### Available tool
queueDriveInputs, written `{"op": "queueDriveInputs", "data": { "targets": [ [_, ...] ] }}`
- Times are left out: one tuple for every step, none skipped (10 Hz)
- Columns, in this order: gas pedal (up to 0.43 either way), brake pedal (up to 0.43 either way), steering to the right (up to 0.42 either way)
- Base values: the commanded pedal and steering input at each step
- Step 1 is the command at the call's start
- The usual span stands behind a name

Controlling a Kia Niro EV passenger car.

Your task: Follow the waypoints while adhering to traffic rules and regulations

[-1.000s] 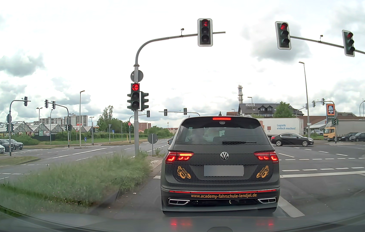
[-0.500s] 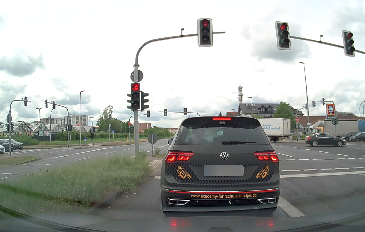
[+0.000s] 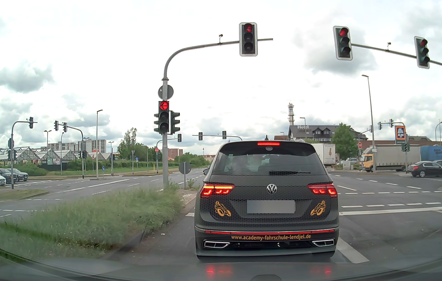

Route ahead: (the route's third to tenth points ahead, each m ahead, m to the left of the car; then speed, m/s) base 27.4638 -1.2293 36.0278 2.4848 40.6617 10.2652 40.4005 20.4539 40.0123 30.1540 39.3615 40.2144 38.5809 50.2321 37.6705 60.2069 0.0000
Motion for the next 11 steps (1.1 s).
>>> {"op": "queueDriveInputs", "data": {
  "targets": [
    [0.0,0.256,0.005],
    [0.0,0.256,0.005],
    [0.0,0.262,0.006],
    [0.0,0.256,0.005],
    [0.0,0.256,0.006],
    [0.0,0.256,0.005],
    [0.0,0.256,0.005],
    [0.0,0.256,0.006],
    [0.0,0.256,0.005],
    [0.0,0.256,0.006],
    [0.0,0.256,0.005]
  ]
}}
